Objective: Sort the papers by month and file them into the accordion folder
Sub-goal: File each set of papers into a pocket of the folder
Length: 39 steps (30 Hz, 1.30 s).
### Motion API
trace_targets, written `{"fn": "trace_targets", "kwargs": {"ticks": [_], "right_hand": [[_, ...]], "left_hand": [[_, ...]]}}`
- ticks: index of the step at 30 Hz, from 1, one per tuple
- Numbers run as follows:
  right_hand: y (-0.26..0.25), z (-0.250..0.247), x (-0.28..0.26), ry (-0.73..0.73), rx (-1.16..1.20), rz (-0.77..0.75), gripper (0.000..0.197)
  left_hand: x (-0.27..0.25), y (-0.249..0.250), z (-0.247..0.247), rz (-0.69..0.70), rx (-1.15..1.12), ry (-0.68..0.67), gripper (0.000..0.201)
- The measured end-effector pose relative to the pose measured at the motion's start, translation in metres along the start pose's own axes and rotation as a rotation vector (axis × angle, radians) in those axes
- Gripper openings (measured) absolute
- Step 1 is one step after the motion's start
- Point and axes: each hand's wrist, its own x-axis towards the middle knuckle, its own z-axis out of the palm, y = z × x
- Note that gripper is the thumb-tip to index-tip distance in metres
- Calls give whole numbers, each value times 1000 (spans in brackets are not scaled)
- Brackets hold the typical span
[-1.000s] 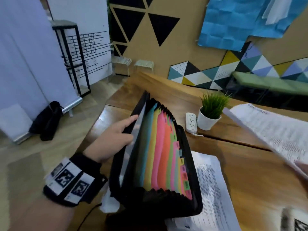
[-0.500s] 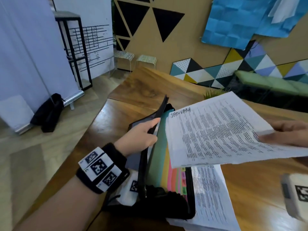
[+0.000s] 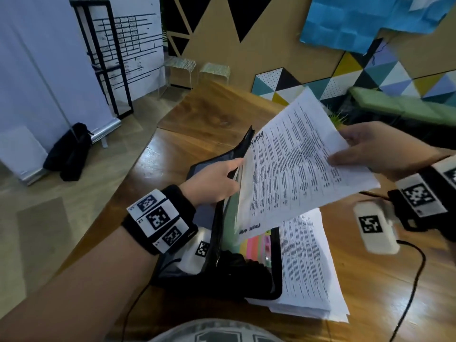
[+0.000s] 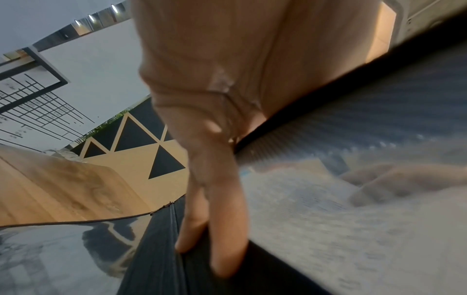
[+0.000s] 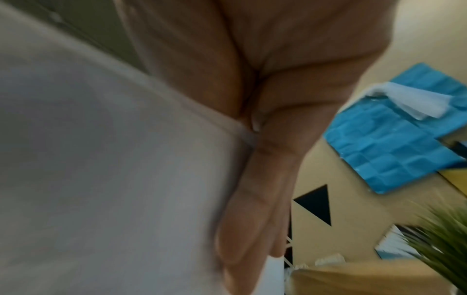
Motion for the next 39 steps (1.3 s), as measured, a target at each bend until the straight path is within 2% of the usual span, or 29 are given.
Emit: {"fn": "trace_targets", "kwargs": {"ticks": [3,7,11,14,18,21,22,23,24,27,29,30,31,32,33,34,37,38,39], "right_hand": [[-17,7,-10,68,-180,-97,15],[-20,37,-14,103,-139,-129,16],[-7,94,-3,49,-11,-113,21],[3,131,1,-44,287,-119,21],[4,137,1,-1,458,-138,10],[0,149,5,55,276,-245,25],[-3,156,7,50,186,-249,21],[-9,160,8,20,131,-245,12],[-11,165,12,-28,109,-230,11],[-11,167,23,-162,115,-218,18],[-10,160,25,-260,136,-285,30],[-10,154,24,-319,141,-323,26],[-12,146,21,-362,156,-355,13],[-11,135,18,-366,186,-379,15],[-5,124,18,-331,245,-373,27],[5,114,18,-266,326,-334,28],[49,92,11,-71,546,-107,11],[70,92,12,-18,504,-8,8],[92,93,12,-1,354,106,24]], "left_hand": [[1,2,-5,-3,26,12,69],[2,2,-3,0,2,10,69],[1,-3,-2,11,-76,46,71],[-3,-6,-5,41,-90,102,71],[-9,-7,-11,81,-85,172,69],[-11,-10,-9,100,-121,169,70],[-12,-10,-8,102,-123,171,71],[-13,-10,-7,105,-115,173,72],[-14,-10,-6,108,-108,172,72],[-21,-9,-9,114,-125,164,74],[-26,-8,-14,114,-152,175,73],[-28,-7,-17,110,-164,187,72],[-30,-7,-22,99,-173,201,71],[-31,-7,-28,83,-181,219,71],[-33,-6,-33,66,-189,241,72],[-35,-7,-39,55,-198,266,72],[-39,-8,-51,56,-211,339,72],[-39,-9,-53,61,-213,355,72],[-39,-11,-54,67,-208,370,70]]}}
